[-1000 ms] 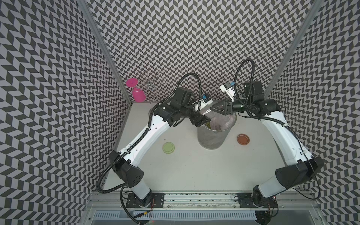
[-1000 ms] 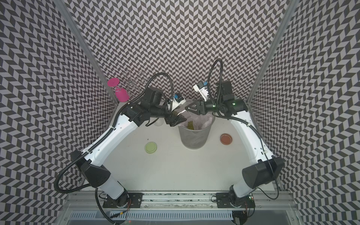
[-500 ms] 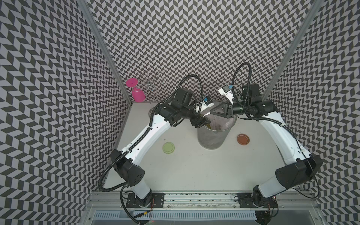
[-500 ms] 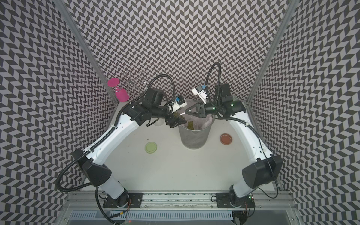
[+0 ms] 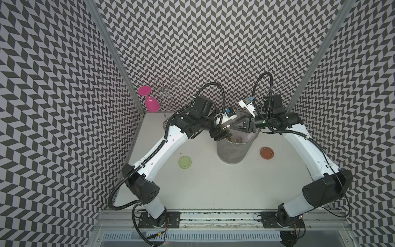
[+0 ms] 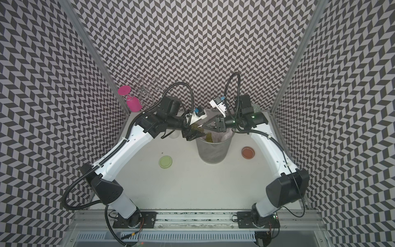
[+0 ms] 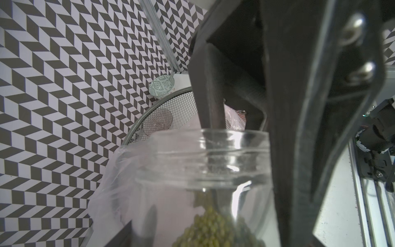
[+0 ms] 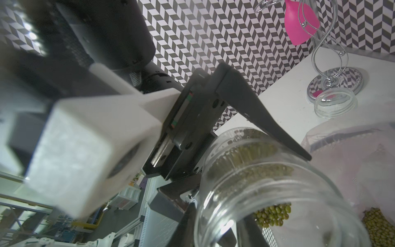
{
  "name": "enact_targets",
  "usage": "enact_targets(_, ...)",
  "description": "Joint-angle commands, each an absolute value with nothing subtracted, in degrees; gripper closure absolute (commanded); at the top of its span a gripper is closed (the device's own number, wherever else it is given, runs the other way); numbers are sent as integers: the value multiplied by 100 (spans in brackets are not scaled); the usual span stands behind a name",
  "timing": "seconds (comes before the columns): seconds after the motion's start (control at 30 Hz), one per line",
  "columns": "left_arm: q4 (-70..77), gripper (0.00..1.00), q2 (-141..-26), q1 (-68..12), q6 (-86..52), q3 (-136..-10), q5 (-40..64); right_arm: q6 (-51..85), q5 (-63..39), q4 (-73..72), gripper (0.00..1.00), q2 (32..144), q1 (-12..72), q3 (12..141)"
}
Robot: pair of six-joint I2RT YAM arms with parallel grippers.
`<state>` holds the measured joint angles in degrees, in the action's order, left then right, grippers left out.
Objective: Empty moldy mung beans from jars
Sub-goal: Pour the moldy mung beans from the jar into the trash bin.
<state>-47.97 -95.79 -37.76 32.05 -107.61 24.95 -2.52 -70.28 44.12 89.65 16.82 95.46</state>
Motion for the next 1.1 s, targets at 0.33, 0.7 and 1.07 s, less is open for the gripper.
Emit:
enact_targets(0.33, -4128, 85, -9434, -3797, 3328, -10996, 2592, -241, -7312, 4141, 100, 8734, 1750, 9291)
enact_targets(0.7, -3356, 8, -9083, -3775, 2977, -10442, 2236, 1006, -7595, 2511, 100, 8383, 1279, 8792)
enact_targets(1.07, -2818, 0, -8715, -3753, 2647, -10026, 1826, 2517, -7774, 619, 100, 8070, 1029, 8049)
